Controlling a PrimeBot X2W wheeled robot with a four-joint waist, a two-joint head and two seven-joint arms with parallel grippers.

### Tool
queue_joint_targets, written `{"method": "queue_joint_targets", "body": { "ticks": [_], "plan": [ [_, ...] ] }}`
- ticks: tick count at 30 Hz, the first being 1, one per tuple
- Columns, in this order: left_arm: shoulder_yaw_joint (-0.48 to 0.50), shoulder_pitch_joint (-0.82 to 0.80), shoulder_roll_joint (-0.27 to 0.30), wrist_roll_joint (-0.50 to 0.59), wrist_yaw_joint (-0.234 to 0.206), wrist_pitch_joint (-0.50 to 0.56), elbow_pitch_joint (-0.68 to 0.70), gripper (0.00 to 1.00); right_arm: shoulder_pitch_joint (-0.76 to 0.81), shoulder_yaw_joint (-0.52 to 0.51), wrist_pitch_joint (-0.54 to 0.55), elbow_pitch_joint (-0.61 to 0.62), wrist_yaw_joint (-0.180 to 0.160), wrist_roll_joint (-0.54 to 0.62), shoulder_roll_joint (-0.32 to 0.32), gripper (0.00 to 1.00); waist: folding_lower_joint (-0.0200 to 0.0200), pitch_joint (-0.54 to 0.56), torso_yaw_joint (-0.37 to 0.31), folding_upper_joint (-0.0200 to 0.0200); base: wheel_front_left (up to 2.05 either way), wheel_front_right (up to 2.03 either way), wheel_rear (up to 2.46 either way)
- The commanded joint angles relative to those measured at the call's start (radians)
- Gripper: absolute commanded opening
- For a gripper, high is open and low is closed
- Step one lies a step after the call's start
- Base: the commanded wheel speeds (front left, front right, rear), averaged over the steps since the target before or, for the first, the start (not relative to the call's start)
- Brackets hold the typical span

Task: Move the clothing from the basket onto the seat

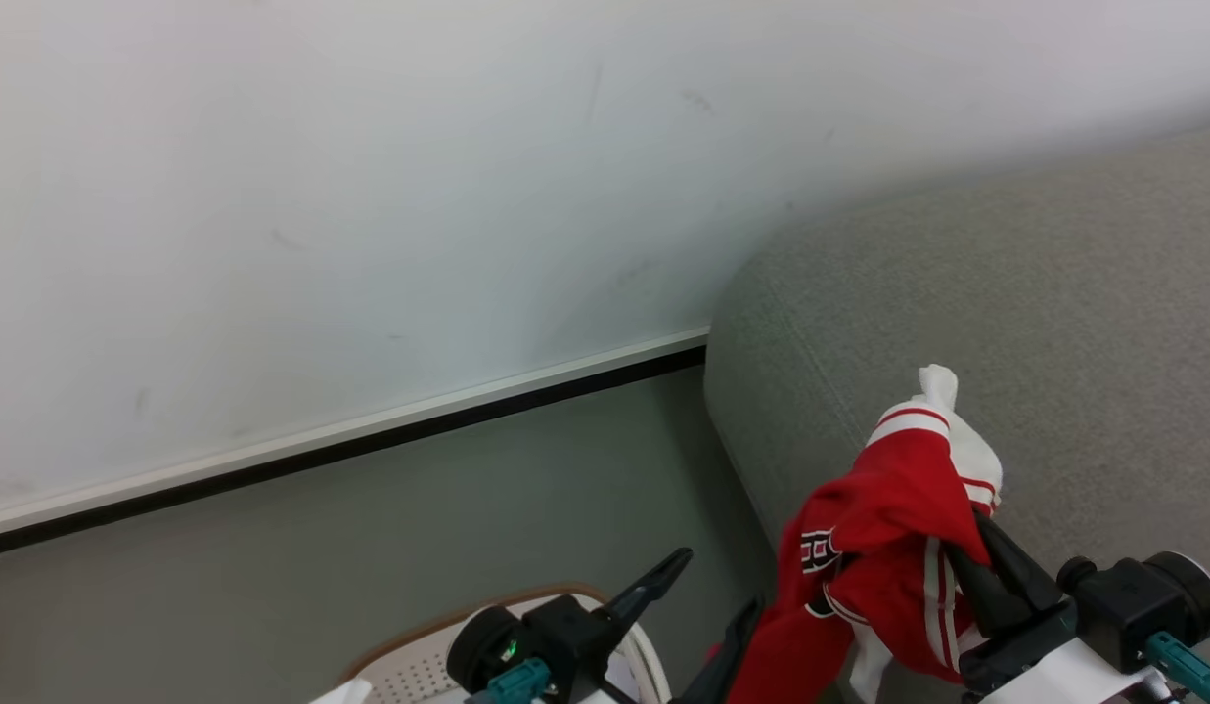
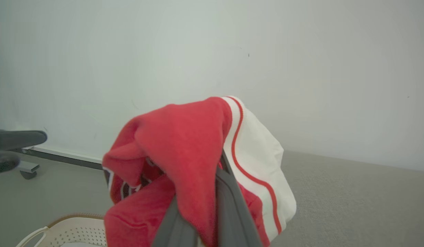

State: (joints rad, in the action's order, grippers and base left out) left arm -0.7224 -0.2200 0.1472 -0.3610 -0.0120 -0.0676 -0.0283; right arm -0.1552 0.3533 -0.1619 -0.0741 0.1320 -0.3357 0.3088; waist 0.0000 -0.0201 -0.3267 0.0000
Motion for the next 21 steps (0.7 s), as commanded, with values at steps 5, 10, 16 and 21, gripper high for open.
{"method": "queue_joint_targets", "body": {
  "ticks": [5, 10, 16, 21],
  "plan": [
    [-0.01, -0.017, -0.007, 0.02, 0.003, -0.014, -0.017, 1.0, 0.037, -0.044, 0.016, 0.042, -0.002, -0.002, 0.0, 0.0, 0.0, -0.022, -0.066, 0.0, 0.0, 0.0, 0.0],
    [-0.017, -0.044, 0.004, 0.034, 0.005, -0.019, -0.015, 1.0, 0.033, -0.11, 0.033, 0.067, -0.002, -0.009, -0.012, 0.0, 0.0, -0.062, -0.07, 0.0, 0.0, 0.0, 0.0],
    [-0.011, -0.114, 0.03, 0.082, 0.007, -0.027, 0.006, 1.0, -0.053, -0.246, 0.056, 0.069, -0.002, -0.047, -0.04, 0.0, 0.0, -0.19, -0.022, 0.0, 0.0, 0.0, 0.0],
    [-0.007, -0.182, 0.047, 0.11, 0.022, -0.035, 0.018, 1.0, -0.171, -0.316, 0.087, 0.054, -0.002, -0.075, -0.025, 0.0, 0.0, -0.294, 0.035, 0.0, 0.0, 0.0, 0.0]
  ]
}}
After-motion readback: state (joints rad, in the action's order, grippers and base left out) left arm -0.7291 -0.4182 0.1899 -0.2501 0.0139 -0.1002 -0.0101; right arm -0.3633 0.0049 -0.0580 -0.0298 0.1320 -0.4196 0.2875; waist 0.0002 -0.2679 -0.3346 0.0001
